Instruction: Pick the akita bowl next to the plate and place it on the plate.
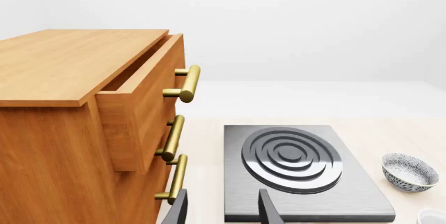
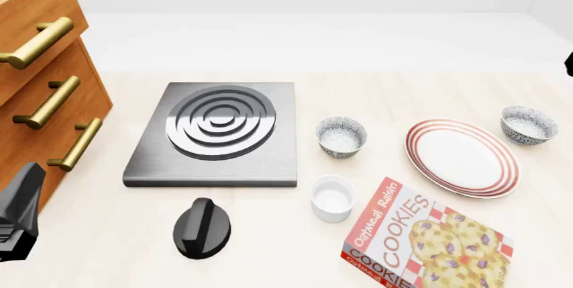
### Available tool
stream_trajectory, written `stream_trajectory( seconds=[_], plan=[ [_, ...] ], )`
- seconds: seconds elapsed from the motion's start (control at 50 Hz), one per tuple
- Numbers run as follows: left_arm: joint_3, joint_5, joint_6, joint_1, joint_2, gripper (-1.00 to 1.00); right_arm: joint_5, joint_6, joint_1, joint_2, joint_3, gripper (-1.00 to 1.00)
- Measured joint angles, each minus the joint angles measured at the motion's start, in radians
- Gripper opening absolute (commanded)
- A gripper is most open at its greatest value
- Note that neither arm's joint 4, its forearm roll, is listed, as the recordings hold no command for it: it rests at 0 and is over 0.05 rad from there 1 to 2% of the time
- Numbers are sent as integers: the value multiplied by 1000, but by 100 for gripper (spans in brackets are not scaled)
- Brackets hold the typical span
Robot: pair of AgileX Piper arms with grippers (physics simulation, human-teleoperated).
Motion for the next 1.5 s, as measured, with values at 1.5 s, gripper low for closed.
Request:
stream_trajectory(
  seconds=[1.5],
  plan=[
    [0,0,0,0,0,100,-46,25,-92,117,-24,100]
  ],
)
